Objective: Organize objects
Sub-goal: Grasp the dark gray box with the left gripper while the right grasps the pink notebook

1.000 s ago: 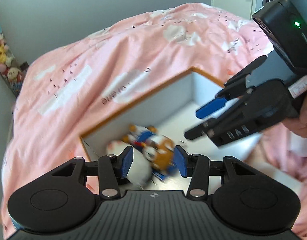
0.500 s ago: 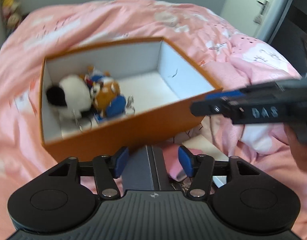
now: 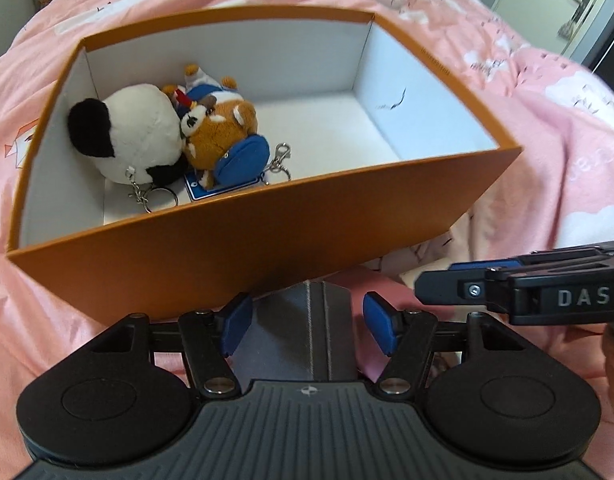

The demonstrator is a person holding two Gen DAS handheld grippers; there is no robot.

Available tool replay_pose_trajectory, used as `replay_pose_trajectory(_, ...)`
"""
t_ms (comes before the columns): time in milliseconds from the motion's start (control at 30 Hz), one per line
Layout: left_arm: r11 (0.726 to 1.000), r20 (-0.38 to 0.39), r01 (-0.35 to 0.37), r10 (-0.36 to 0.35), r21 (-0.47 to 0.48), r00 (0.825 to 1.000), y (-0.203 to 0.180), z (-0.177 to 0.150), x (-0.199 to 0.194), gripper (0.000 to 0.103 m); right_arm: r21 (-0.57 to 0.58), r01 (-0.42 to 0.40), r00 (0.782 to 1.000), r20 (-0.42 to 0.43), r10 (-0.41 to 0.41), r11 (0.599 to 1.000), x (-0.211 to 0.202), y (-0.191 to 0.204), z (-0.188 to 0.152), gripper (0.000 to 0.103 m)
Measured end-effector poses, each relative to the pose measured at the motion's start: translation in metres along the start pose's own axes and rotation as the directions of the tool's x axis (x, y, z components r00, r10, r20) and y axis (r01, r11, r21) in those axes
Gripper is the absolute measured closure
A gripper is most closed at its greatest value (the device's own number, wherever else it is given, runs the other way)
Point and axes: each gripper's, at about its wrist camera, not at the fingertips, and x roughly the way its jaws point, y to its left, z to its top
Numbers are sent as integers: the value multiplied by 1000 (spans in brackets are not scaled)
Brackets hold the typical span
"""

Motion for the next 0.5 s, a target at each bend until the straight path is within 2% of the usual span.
replay_pose_trajectory(167, 1000, -23, -19, 19, 20, 1000, -1, 0, 8, 34, 79, -36, 998, -47, 40, 996, 11, -14, -1, 62)
replay_pose_trajectory(267, 1000, -25, -5, 6, 19, 1000, 1, 0, 7, 41, 102, -50, 996, -65, 57, 994, 17, -17, -2, 62)
replay_pose_trajectory(367, 1000, -13, 9, -8, 25, 1000, 2, -1, 5, 41, 106, -54, 996, -71, 62, 993, 21, -18, -2, 62)
replay_pose_trajectory(433, 999, 3, 23, -23, 38, 1000, 3, -3, 3, 39, 105, -56, 995, -73, 64, 993, 23, -19, -2, 61)
replay_pose_trajectory(500, 997, 32, 36, -38, 67, 999, 2, -6, -4, 28, 100, -54, 995, -75, 61, 994, 24, -18, -2, 61)
